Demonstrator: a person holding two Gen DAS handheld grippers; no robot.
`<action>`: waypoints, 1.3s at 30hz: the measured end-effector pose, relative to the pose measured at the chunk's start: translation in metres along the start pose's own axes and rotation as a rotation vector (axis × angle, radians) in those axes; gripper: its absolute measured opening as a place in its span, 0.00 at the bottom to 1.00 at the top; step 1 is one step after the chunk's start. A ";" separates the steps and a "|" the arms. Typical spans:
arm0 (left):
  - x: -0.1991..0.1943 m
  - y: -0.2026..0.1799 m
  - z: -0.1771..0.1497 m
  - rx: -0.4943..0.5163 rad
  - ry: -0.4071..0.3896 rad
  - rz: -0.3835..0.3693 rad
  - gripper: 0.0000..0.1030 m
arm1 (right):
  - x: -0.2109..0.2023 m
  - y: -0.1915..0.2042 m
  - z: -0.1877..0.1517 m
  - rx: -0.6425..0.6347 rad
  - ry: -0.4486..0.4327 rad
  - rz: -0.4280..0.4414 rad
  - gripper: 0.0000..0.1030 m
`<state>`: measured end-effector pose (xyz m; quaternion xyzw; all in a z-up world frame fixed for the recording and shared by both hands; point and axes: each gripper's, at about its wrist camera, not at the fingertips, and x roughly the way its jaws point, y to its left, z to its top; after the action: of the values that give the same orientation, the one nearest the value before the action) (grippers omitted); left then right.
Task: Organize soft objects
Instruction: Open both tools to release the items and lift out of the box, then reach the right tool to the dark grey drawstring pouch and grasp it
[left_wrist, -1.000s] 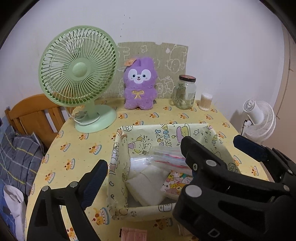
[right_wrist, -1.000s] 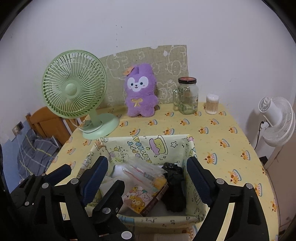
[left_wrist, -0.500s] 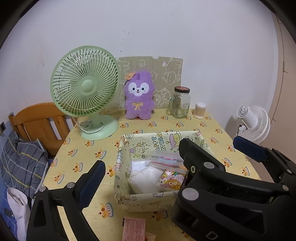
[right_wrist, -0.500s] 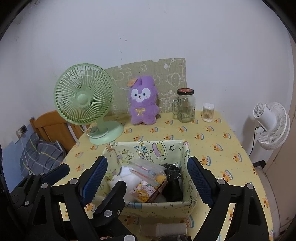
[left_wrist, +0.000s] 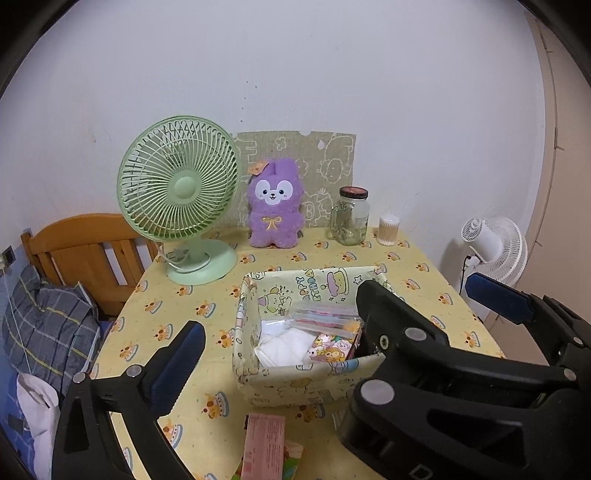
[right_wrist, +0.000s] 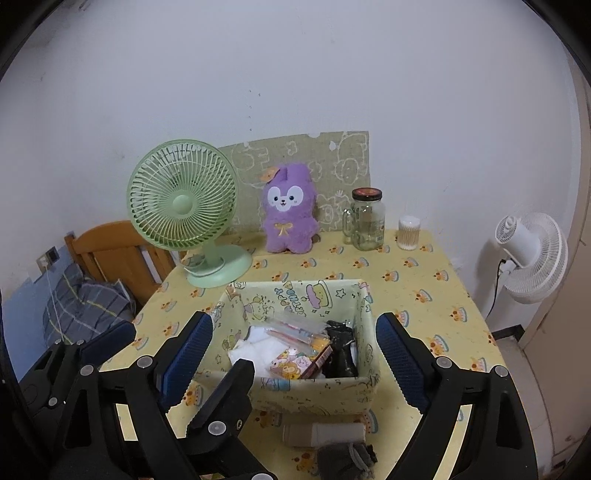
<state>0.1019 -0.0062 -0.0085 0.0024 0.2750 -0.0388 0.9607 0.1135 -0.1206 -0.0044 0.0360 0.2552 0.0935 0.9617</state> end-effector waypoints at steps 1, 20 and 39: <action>-0.002 -0.001 -0.001 -0.001 0.002 0.002 1.00 | -0.003 0.001 -0.001 0.000 -0.002 0.000 0.90; -0.040 -0.010 -0.023 0.014 -0.032 -0.023 1.00 | -0.047 0.007 -0.023 -0.023 -0.022 -0.044 0.98; -0.040 -0.017 -0.061 0.028 -0.005 -0.039 1.00 | -0.050 -0.001 -0.064 -0.005 0.010 -0.063 0.98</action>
<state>0.0345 -0.0182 -0.0389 0.0103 0.2719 -0.0614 0.9603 0.0391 -0.1307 -0.0353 0.0248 0.2609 0.0641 0.9629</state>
